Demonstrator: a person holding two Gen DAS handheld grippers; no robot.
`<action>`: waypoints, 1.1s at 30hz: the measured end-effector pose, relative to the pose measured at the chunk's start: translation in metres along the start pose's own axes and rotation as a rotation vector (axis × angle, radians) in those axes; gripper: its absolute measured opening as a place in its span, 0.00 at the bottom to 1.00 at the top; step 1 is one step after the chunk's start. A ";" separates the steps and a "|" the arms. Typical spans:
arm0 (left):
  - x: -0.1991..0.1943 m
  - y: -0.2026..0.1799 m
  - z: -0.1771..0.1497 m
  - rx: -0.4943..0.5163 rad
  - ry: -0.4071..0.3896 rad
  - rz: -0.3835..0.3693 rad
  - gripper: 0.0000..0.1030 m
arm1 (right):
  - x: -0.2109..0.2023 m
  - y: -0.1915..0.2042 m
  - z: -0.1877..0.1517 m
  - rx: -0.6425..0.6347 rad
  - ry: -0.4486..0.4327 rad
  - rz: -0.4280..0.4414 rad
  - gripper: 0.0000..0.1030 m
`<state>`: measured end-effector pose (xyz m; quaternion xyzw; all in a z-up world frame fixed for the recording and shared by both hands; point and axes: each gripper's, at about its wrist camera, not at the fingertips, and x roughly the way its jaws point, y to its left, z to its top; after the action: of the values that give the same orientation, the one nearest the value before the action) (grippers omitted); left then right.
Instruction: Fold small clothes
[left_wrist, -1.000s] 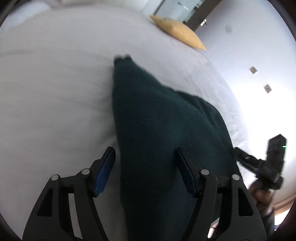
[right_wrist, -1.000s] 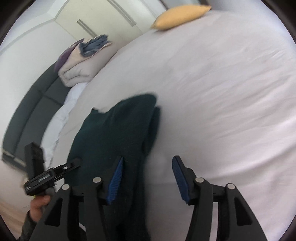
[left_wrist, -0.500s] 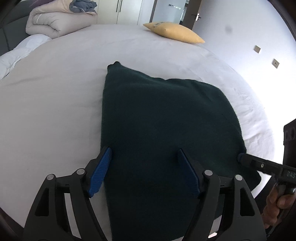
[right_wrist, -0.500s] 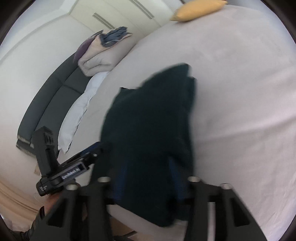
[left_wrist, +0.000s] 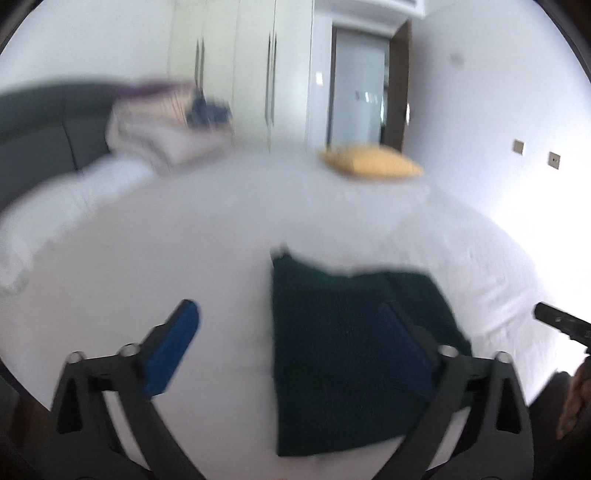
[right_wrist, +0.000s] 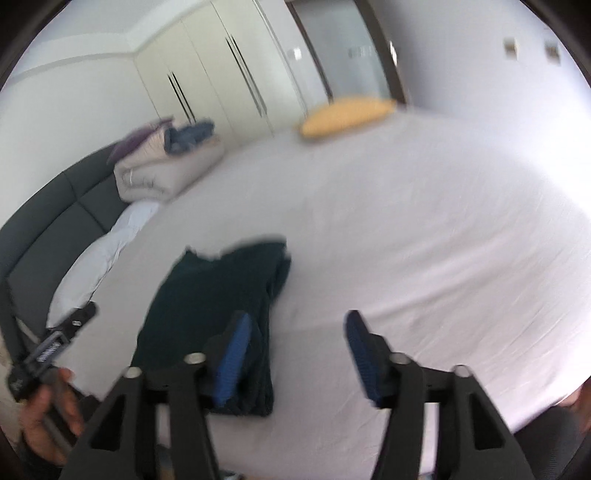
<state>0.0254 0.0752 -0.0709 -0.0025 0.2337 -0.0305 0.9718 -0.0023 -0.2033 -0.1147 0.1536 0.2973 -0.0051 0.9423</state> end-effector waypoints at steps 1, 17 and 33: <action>-0.016 -0.005 0.008 0.020 -0.053 0.040 1.00 | -0.012 0.006 0.004 -0.019 -0.049 -0.006 0.77; -0.056 -0.021 0.020 -0.032 0.060 0.048 1.00 | -0.099 0.069 0.031 -0.178 -0.355 -0.124 1.00; 0.026 -0.020 -0.024 -0.053 0.230 0.024 1.00 | -0.042 0.061 -0.009 -0.138 -0.037 -0.206 1.00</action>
<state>0.0367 0.0536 -0.1038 -0.0218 0.3446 -0.0125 0.9384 -0.0356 -0.1462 -0.0811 0.0569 0.2936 -0.0841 0.9505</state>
